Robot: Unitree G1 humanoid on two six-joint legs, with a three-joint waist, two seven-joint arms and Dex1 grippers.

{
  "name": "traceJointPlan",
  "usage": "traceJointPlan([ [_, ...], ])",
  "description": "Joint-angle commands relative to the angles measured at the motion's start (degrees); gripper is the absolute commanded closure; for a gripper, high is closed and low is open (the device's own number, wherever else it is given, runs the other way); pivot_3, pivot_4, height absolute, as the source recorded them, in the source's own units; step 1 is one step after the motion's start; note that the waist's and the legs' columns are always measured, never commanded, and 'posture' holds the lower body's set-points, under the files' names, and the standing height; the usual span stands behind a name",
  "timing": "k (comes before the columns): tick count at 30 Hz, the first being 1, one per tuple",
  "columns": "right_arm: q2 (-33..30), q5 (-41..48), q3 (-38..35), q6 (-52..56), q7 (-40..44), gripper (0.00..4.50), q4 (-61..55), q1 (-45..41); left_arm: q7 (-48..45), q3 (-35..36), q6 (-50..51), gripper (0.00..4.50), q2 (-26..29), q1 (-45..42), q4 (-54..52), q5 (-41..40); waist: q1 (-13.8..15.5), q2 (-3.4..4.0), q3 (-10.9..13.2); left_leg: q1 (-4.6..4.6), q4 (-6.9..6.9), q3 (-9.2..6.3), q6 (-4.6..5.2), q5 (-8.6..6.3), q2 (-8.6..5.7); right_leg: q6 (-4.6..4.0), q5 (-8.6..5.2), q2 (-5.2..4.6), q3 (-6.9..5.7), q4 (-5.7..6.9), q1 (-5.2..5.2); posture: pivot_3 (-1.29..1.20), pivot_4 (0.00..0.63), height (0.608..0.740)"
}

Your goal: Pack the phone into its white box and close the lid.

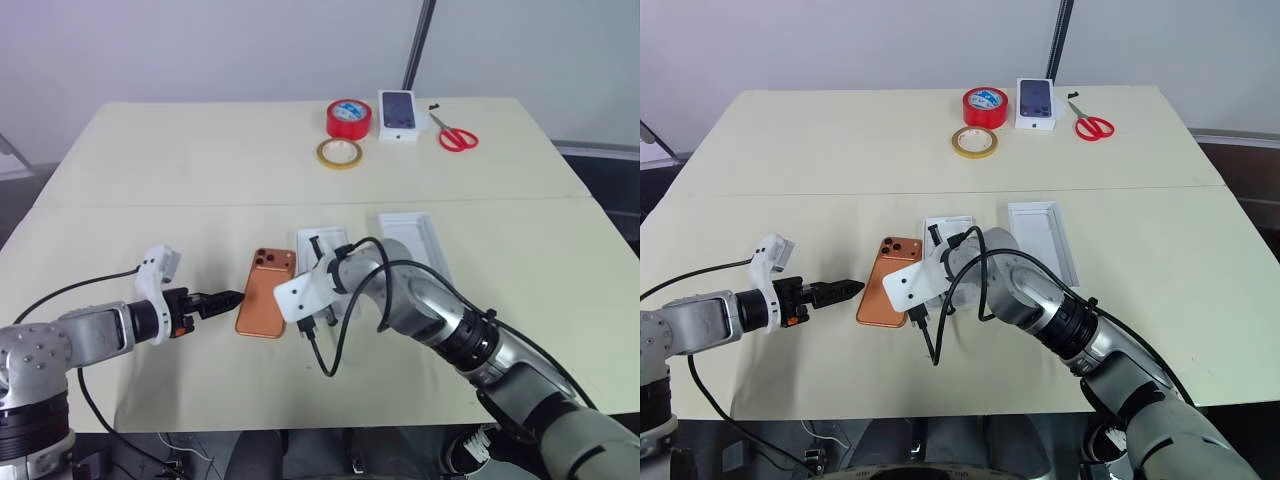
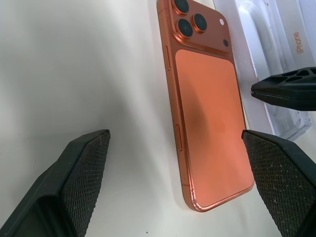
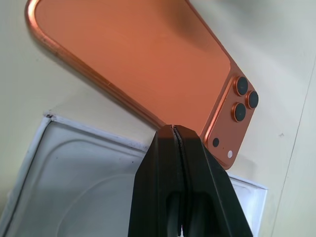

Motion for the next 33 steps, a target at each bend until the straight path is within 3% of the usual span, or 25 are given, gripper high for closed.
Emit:
traceJointPlan([
  [1, 0.0, -1.3, 1.5, -1.3, 1.4, 4.46, 0.7, -0.2, 0.5, 0.2, 0.1, 0.0, 0.1, 0.0, -0.6, 0.1, 0.0, 0.0, 0.0, 0.0, 0.0, 0.0, 0.0, 0.0, 0.0, 0.0, 0.0, 0.0, 0.0, 0.0, 0.0, 0.0, 0.15, 0.74],
  [12, 1.6, -5.3, 3.7, -8.5, 0.8, 4.46, 7.2, -3.3, 0.9, -0.3, -0.4, 0.0, -0.8, -0.2, -0.9, -0.1, 0.2, -0.01, 0.0, 0.01, 0.01, 0.0, 0.0, 0.0, -0.02, 0.0, 0.0, -0.03, -0.01, -0.01, 0.04, 0.0, 0.15, 0.74],
  [24, -3.0, -6.3, 3.0, -17.0, 4.3, 4.46, 5.2, -3.5, 1.1, 0.1, -0.6, 0.0, -0.9, 0.0, -1.1, -0.3, 0.3, -0.01, 0.0, 0.03, 0.02, -0.01, 0.0, 0.0, -0.04, 0.0, 0.0, -0.04, -0.03, -0.02, 0.07, 0.0, 0.15, 0.74],
  [33, 1.9, -6.6, 3.2, -16.5, 1.8, 4.46, 7.9, -2.1, 1.6, -1.0, -0.7, 0.0, -2.2, -0.5, -1.2, -0.4, 0.2, -0.02, 0.0, 0.03, 0.02, -0.01, 0.0, 0.0, -0.04, 0.0, 0.0, -0.04, -0.03, -0.03, 0.08, 0.0, 0.15, 0.74],
])
